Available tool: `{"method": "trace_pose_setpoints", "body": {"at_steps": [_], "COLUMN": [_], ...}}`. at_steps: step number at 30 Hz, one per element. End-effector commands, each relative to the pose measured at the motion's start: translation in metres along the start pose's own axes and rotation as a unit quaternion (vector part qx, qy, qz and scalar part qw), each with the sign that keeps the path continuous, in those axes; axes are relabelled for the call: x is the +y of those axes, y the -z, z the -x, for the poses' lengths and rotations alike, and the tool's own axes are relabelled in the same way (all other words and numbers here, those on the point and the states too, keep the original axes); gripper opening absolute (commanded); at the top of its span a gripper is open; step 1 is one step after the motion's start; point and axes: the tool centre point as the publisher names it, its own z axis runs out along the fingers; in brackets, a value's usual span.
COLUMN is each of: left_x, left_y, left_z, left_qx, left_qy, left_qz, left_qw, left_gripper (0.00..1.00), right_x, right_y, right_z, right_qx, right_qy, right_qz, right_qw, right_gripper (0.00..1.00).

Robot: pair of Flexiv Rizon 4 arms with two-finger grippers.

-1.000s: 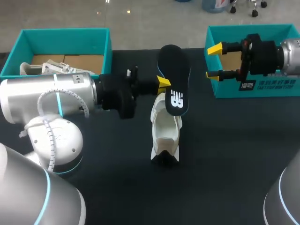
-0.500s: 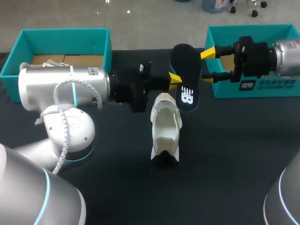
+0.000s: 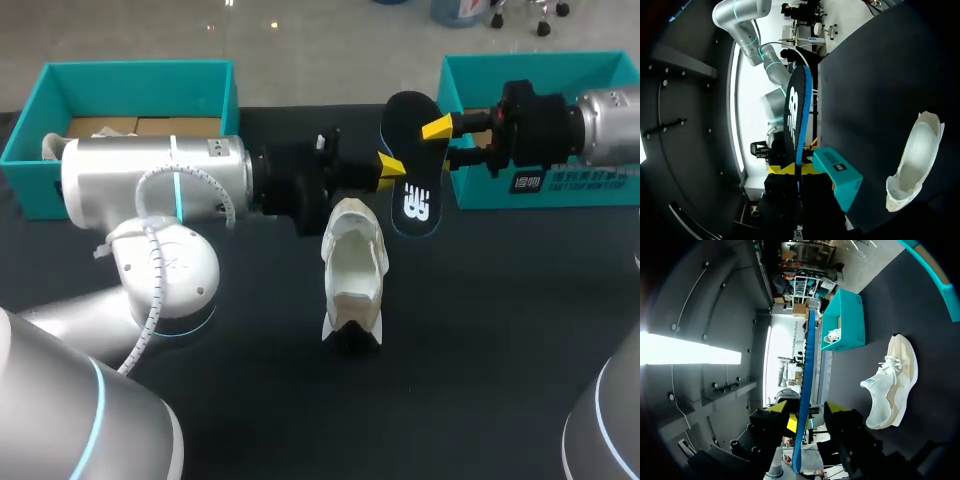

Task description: Take the shoe out of the shoebox, open the shoe tongue, remove and reinsert the insole, then place the shoe into the shoebox

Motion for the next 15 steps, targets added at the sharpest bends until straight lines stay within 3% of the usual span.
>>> {"method": "trace_pose_setpoints", "body": {"at_steps": [1,3,8,9,11,15], "left_x": [-0.002,-0.002,-0.003,-0.003,-0.004,-0.001], "left_y": [-0.003,-0.004,-0.001,0.001,0.004,0.012], "left_z": [-0.001,-0.002,-0.002,-0.003,-0.004,-0.002], "left_qx": [0.004,0.005,0.011,0.019,0.03,0.056], "left_qy": [0.0,-0.001,0.003,0.005,0.004,0.006], "left_qz": [-0.002,-0.003,0.001,0.002,-0.002,-0.003], "left_qw": [1.0,1.0,1.0,1.0,1.0,0.998], "left_gripper": [0.0,0.0,0.0,0.22,1.0,1.0], "right_x": [0.0,0.0,-0.001,-0.001,-0.001,-0.001], "right_y": [-0.003,-0.002,-0.002,-0.002,-0.002,-0.002], "right_z": [0.002,0.002,0.003,0.004,0.005,0.009], "right_qx": [0.003,0.003,0.0,-0.001,0.0,0.001], "right_qy": [-0.002,-0.002,-0.002,-0.003,-0.004,-0.006], "right_qz": [0.005,0.007,0.009,0.011,0.015,0.016], "right_qw": [1.0,1.0,1.0,1.0,1.0,1.0], "right_gripper": [0.22,0.0,0.0,0.0,0.0,0.0]}}
